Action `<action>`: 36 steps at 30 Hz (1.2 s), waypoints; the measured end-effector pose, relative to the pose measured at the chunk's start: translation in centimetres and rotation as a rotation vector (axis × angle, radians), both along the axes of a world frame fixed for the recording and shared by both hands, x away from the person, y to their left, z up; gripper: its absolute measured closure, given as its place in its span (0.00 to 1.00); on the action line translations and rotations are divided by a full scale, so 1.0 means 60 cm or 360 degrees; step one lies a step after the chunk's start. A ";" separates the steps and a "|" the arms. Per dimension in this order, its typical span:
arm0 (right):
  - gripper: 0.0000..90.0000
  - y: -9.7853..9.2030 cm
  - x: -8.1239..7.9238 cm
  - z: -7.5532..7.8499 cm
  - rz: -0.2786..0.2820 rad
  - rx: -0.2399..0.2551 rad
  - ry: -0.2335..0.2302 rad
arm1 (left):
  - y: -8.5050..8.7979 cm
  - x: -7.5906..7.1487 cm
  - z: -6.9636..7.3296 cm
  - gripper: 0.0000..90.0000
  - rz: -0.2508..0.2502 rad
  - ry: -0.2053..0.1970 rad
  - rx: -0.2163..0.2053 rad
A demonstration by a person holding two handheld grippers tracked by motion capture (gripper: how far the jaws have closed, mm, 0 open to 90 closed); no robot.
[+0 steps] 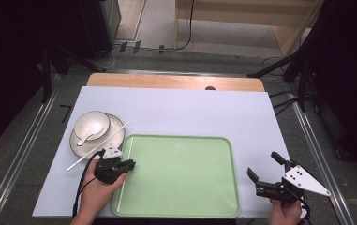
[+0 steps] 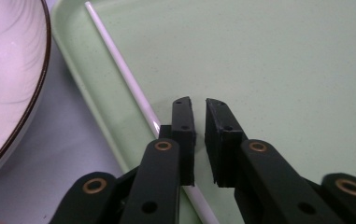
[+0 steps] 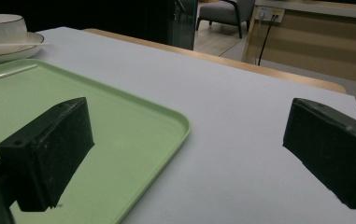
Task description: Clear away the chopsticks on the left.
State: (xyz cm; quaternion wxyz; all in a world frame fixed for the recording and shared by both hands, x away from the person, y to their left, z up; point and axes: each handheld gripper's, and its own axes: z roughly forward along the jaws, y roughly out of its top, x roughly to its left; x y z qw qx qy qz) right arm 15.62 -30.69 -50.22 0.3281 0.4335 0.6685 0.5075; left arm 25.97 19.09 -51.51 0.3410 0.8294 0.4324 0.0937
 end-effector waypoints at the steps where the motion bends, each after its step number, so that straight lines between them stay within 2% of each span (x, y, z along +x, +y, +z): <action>1: 0.02 0.000 0.000 0.000 0.0001 0.0000 -0.0001 | 0.000 0.000 0.000 0.86 -0.0015 0.0003 -0.0011; 5: 0.02 0.000 0.000 0.001 0.0000 -0.0001 -0.0004 | 0.009 0.001 0.010 0.79 -0.0052 0.0001 -0.0068; 6: 0.02 -0.001 0.000 0.000 0.0000 -0.0004 -0.0003 | 0.012 0.001 0.017 0.71 -0.0067 -0.0014 -0.0072; 8: 0.02 -0.001 0.000 0.000 0.0000 -0.0003 -0.0001 | 0.019 0.001 0.028 0.68 -0.0083 -0.0047 -0.0066; 9: 0.02 -0.001 0.000 0.000 0.0003 -0.0003 -0.0002 | 0.023 0.001 0.033 0.63 -0.0095 -0.0061 -0.0066; 11: 0.02 -0.001 0.001 0.000 0.0003 -0.0002 0.0001 | 0.030 0.001 0.041 0.44 -0.0126 -0.0097 -0.0042; 12: 0.02 -0.001 0.001 0.000 0.0003 -0.0002 0.0001 | 0.032 0.000 0.044 0.44 -0.0133 -0.0114 -0.0006; 13: 0.02 -0.001 0.001 0.000 0.0005 -0.0003 0.0000 | 0.035 0.000 0.046 0.34 -0.0137 -0.0108 0.0029; 16: 0.02 0.001 0.001 0.000 0.0008 -0.0007 0.0004 | 0.052 0.001 0.049 0.15 -0.0137 -0.0097 0.0026; 19: 0.02 0.001 0.001 0.000 0.0011 -0.0009 0.0004 | 0.072 0.003 0.055 0.10 -0.0103 -0.0104 -0.0005; 22: 0.02 0.002 0.001 0.000 0.0011 -0.0010 0.0006 | 0.092 0.005 0.060 0.10 -0.0056 -0.0114 -0.0005; 25: 0.02 0.002 0.002 0.000 0.0011 -0.0012 0.0006 | 0.109 0.006 0.062 0.11 0.0008 -0.0135 0.0047; 28: 0.02 0.003 0.002 0.000 0.0013 -0.0015 0.0008 | 0.126 0.010 0.064 0.16 0.0068 -0.0160 0.0068; 30: 0.02 0.004 0.002 -0.001 0.0011 -0.0022 0.0010 | 0.133 0.012 0.064 0.24 0.0083 -0.0178 0.0085; 31: 0.02 0.004 0.003 -0.001 0.0010 -0.0022 0.0014 | 0.137 0.016 0.062 0.30 0.0094 -0.0195 0.0128; 32: 0.02 0.004 0.003 -0.001 0.0010 -0.0022 0.0014 | 0.137 0.016 0.062 0.32 0.0094 -0.0195 0.0128; 33: 0.02 0.005 0.003 -0.001 0.0011 -0.0022 0.0016 | 0.138 0.019 0.061 0.32 0.0113 -0.0205 0.0157; 34: 0.02 0.005 0.003 -0.001 0.0010 -0.0021 0.0017 | 0.139 0.021 0.060 0.39 0.0133 -0.0209 0.0172; 35: 0.02 0.006 0.003 -0.001 0.0012 -0.0022 0.0015 | 0.141 0.024 0.059 0.39 0.0138 -0.0206 0.0171; 36: 0.02 0.007 0.003 -0.001 0.0013 -0.0024 0.0016 | 0.143 0.028 0.057 0.45 0.0157 -0.0207 0.0168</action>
